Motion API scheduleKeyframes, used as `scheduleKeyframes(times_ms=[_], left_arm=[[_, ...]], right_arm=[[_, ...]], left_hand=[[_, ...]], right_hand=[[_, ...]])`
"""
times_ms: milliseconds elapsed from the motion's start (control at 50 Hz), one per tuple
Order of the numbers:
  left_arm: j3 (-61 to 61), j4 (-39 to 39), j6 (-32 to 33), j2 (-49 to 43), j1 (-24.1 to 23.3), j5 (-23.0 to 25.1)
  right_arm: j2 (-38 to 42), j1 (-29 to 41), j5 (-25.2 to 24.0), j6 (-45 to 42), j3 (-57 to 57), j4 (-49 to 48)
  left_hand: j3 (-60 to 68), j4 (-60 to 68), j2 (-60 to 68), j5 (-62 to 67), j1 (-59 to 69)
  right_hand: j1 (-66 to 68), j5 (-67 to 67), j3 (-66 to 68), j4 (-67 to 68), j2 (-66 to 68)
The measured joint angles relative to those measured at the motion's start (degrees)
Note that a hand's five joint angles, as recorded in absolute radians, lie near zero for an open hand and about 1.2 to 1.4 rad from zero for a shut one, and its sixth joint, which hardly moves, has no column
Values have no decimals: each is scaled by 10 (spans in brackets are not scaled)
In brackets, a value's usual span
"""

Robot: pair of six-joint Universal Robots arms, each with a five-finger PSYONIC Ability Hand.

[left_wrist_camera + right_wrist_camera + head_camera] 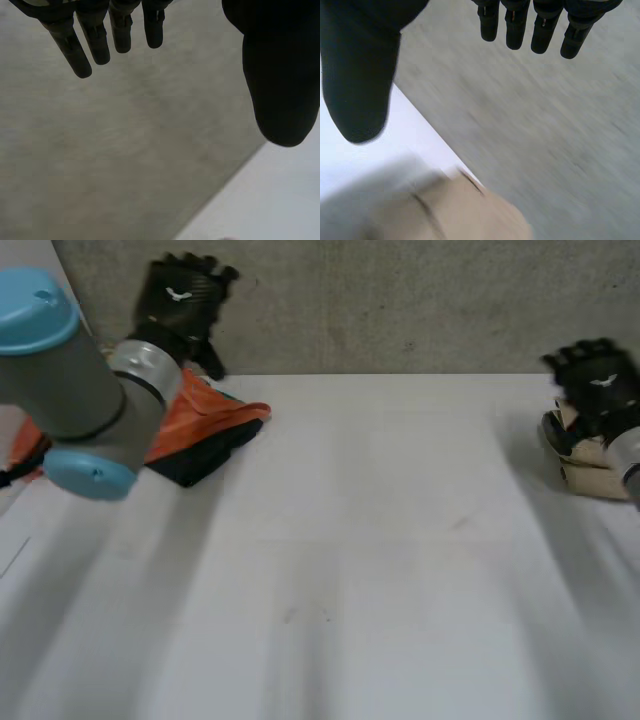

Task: Fold the laundry.

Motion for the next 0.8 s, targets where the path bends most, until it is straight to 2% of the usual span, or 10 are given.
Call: scheduleKeyframes(times_ms=[60, 120, 160, 220, 300, 380, 580, 740, 800], left_arm=[[46, 4, 62, -42, 49, 7], [85, -17, 126, -90, 91, 20], [98, -27, 147, -109, 106, 26], [133, -64, 201, -170, 153, 52], [158, -94, 229, -227, 196, 84], [175, -108, 235, -268, 223, 117], [238, -108, 202, -334, 241, 204], [316, -110, 168, -394, 243, 217], [348, -112, 163, -423, 245, 217]], right_arm=[[-70, 17, -91, 44, 97, -3], [-113, 30, -145, 61, 139, 40], [-124, 34, -159, 63, 148, 62], [-145, 44, -185, 58, 158, 146], [-148, 48, -188, 33, 159, 215], [-145, 48, -183, 0, 163, 245], [-141, 48, -176, -29, 186, 244], [-141, 51, -173, -25, 200, 242], [-141, 51, -172, -23, 207, 241]], left_hand=[[0, 0, 0, 0, 0], [0, 0, 0, 0, 0], [0, 0, 0, 0, 0], [0, 0, 0, 0, 0], [1, 3, 2, 1, 7], [1, 4, 11, 2, 17], [78, 84, 83, 74, 93], [130, 135, 137, 126, 143], [188, 193, 192, 182, 206]], right_hand=[[0, 0, 0, 0, 0], [0, 0, 0, 0, 0], [0, 0, 0, 0, 0], [0, 0, 0, 0, 0], [0, 0, 0, 0, 0], [0, 0, 0, 0, 0], [0, 0, 0, 0, 0], [0, 0, 0, 0, 0], [0, 0, 0, 0, 0]])
